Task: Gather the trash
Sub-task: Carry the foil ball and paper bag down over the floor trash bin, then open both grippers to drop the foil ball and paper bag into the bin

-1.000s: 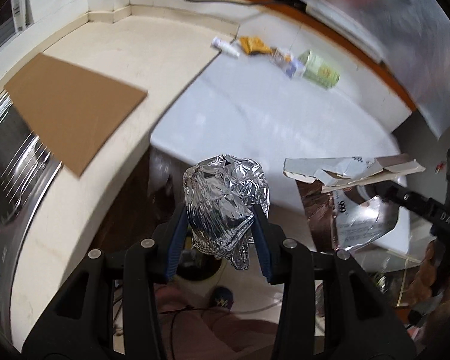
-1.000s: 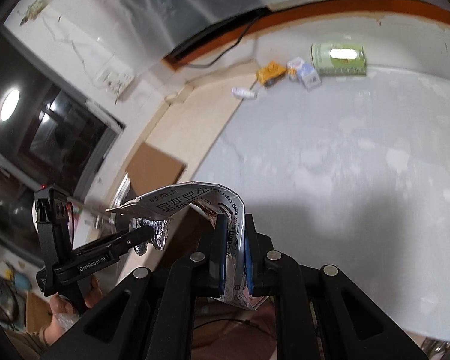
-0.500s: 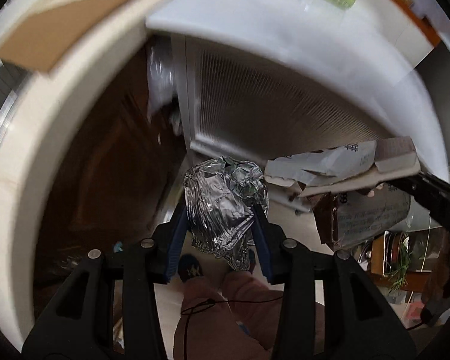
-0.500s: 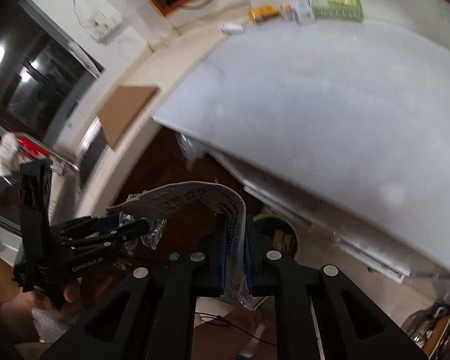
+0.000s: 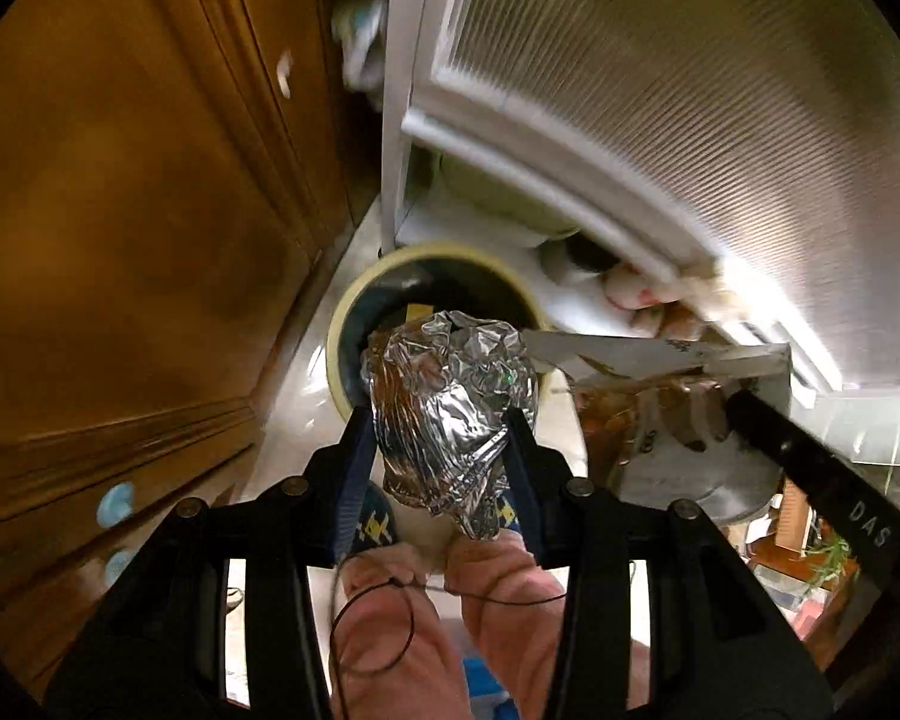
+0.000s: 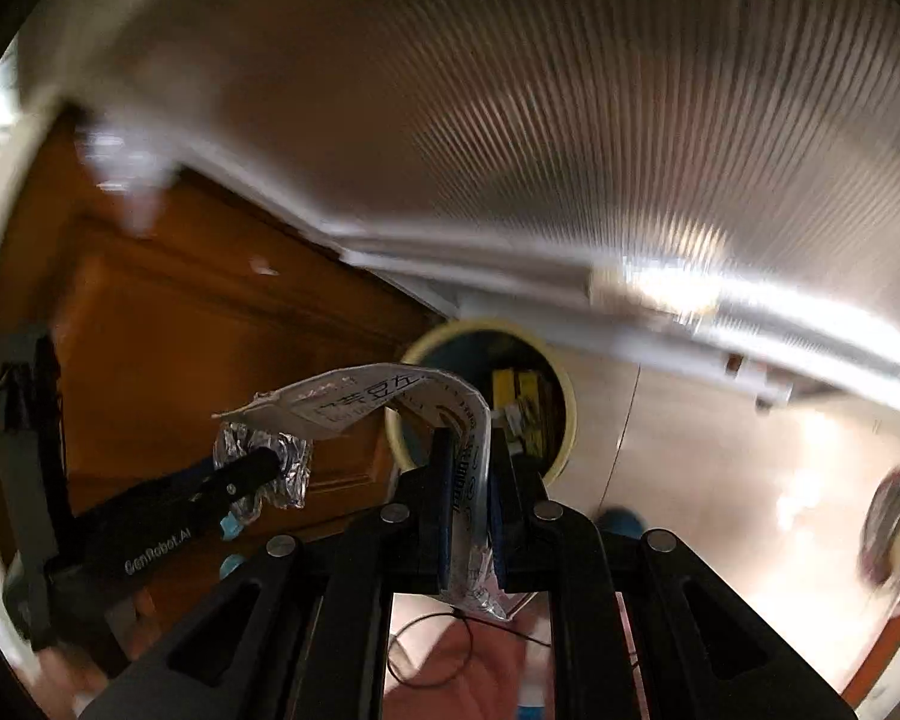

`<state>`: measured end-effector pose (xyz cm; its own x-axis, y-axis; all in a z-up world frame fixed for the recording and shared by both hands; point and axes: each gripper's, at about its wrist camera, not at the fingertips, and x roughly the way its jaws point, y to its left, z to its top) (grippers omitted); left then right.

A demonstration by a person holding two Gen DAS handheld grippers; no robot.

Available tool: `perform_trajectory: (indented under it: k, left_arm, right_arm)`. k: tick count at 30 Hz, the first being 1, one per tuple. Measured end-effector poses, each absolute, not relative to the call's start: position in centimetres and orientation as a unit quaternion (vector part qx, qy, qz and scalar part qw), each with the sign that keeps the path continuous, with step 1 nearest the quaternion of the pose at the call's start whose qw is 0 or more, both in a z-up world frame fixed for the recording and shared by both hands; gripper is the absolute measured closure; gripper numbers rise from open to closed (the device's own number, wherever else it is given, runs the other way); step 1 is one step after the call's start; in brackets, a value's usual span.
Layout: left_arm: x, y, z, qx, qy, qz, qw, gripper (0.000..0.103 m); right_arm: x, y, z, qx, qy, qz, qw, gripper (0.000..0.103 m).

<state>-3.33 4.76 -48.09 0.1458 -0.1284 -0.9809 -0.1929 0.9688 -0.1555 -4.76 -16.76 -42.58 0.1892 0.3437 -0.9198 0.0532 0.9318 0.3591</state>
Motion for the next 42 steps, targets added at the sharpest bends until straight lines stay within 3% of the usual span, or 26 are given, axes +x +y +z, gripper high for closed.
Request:
perform_trajectory:
  k: [11, 19, 21, 23, 24, 28, 30, 32, 42]
  left_arm:
    - [-0.5, 6.1, -63.5, -0.095, 0.687, 0.027, 0.719, 0.063]
    - [0.2, 6.7, -68.8, -0.083, 0.703, 0.025, 0.705, 0.063]
    - [0.3, 6.8, -69.4, -0.078, 0.705, 0.026, 0.704, 0.063]
    - [0.2, 6.8, -69.4, -0.075, 0.709, 0.029, 0.701, 0.062]
    - [0.5, 6.7, -70.0, -0.075, 0.71, 0.031, 0.7, 0.062]
    - [0.5, 6.8, -68.9, -0.08, 0.707, 0.034, 0.701, 0.052]
    - [0.5, 6.6, -68.2, -0.084, 0.706, 0.033, 0.703, 0.036]
    - [0.2, 6.6, -66.6, -0.084, 0.704, 0.032, 0.704, 0.027]
    - [-1.7, 6.8, -54.1, -0.081, 0.677, 0.031, 0.731, 0.027]
  right_arm:
    - [-3.4, -14.7, -60.1, 0.213, 0.65, 0.011, 0.73, 0.094]
    - [-1.2, -11.6, -69.9, 0.218, 0.683, 0.01, 0.697, 0.092]
    - [-0.8, -10.8, -71.2, 0.21, 0.686, 0.012, 0.697, 0.085]
    - [-0.4, -10.3, -71.5, 0.2, 0.685, 0.017, 0.7, 0.057]
    - [-0.3, -10.1, -71.4, 0.198, 0.683, 0.019, 0.703, 0.053]
    - [-0.1, -9.1, -69.9, 0.182, 0.678, 0.033, 0.712, 0.053]
    - [-0.2, -8.8, -68.8, 0.177, 0.677, 0.039, 0.714, 0.053]
    - [-0.4, -8.7, -67.7, 0.172, 0.675, 0.043, 0.716, 0.053]
    - [-2.5, -8.4, -58.0, 0.118, 0.663, 0.072, 0.736, 0.053]
